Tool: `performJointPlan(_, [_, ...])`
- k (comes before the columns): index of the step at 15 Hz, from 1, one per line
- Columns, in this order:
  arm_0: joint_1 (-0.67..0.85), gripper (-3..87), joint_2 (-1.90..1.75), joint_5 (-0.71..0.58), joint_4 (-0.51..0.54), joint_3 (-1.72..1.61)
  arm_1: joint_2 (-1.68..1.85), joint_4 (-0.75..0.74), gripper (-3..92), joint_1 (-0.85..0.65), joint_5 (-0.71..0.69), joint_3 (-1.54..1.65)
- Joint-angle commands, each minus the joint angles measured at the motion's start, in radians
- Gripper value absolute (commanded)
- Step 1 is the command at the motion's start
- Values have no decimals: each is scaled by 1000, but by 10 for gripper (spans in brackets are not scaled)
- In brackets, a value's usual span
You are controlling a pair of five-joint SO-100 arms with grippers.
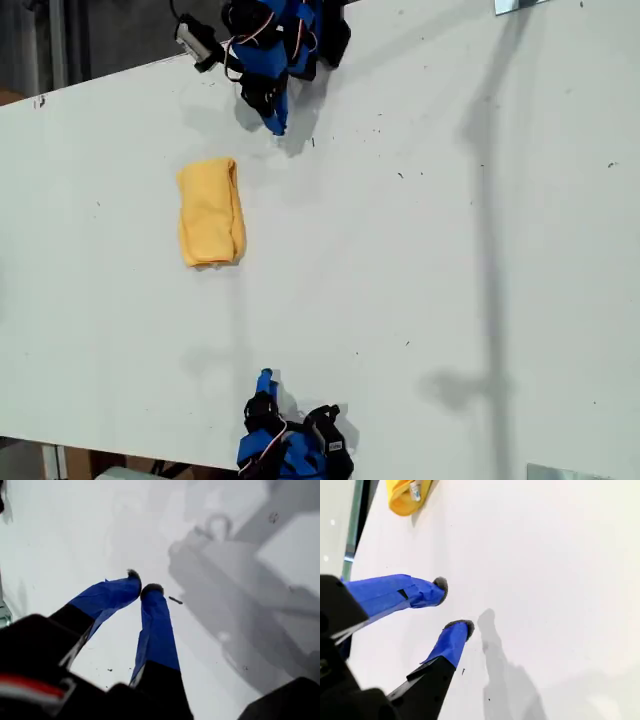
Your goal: Grasp corners of a square towel and fold twice.
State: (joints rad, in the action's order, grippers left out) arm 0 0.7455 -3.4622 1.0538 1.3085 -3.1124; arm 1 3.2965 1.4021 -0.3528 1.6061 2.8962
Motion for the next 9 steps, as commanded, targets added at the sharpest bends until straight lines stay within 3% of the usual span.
performJointPlan(1, [-11, 119, -6, -20, -5, -3, -6, -29, 62, 109, 196, -9])
performJointPlan(3, [-18, 118, -6, -11, -3, -5, -6, 35, 64, 98, 178, -67])
performJointPlan(5, [-15, 117, -6, -9, -3, -5, -5, 118, 69, 84, -57, -104])
performJointPlan(9, [-15, 112, -6, -9, -3, -5, -5, 117, 69, 91, -57, -103])
